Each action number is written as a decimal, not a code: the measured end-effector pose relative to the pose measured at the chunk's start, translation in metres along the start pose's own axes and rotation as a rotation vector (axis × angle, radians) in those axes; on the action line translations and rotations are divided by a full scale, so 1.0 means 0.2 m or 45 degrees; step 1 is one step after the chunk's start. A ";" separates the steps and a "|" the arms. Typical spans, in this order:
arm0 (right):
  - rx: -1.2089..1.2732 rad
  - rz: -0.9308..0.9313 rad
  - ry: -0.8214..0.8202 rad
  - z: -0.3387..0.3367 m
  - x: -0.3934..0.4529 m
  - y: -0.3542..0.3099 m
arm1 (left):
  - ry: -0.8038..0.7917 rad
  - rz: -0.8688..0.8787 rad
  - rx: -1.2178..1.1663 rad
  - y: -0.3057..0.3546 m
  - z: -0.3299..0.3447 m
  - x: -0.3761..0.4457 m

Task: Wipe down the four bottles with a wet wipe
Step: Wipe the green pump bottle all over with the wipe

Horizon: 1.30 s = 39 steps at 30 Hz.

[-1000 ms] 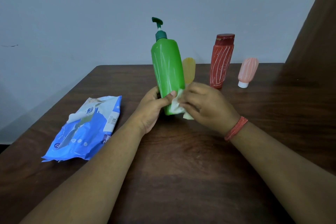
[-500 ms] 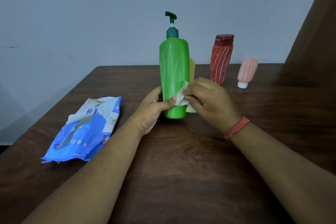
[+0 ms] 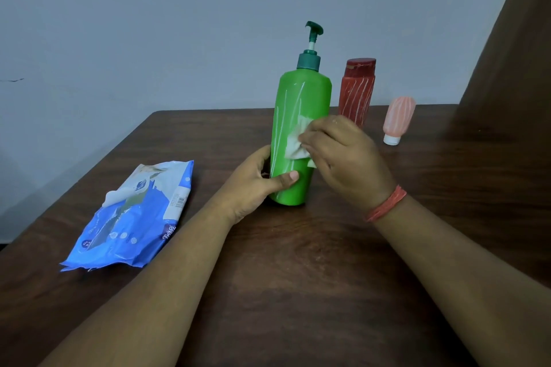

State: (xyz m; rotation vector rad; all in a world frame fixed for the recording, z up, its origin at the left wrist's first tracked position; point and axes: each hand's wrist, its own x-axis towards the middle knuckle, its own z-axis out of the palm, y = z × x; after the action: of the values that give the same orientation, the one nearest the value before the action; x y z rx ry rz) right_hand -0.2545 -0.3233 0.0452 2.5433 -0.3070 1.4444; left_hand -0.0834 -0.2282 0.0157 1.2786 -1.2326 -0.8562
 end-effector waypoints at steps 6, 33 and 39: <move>-0.004 0.099 0.065 -0.02 0.01 0.03 | -0.006 0.011 0.084 0.01 0.00 0.00; -0.233 0.193 0.252 -0.11 0.07 0.07 | -0.031 0.103 0.363 0.06 0.02 -0.01; -0.240 0.150 0.219 -0.11 0.07 0.05 | -0.024 0.115 0.392 0.06 0.02 -0.01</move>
State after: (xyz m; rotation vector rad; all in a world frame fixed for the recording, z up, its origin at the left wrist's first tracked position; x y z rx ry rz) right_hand -0.2681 -0.3288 0.0684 2.2704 -0.5449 1.5818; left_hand -0.0903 -0.2253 0.0263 1.4470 -1.4669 -0.6309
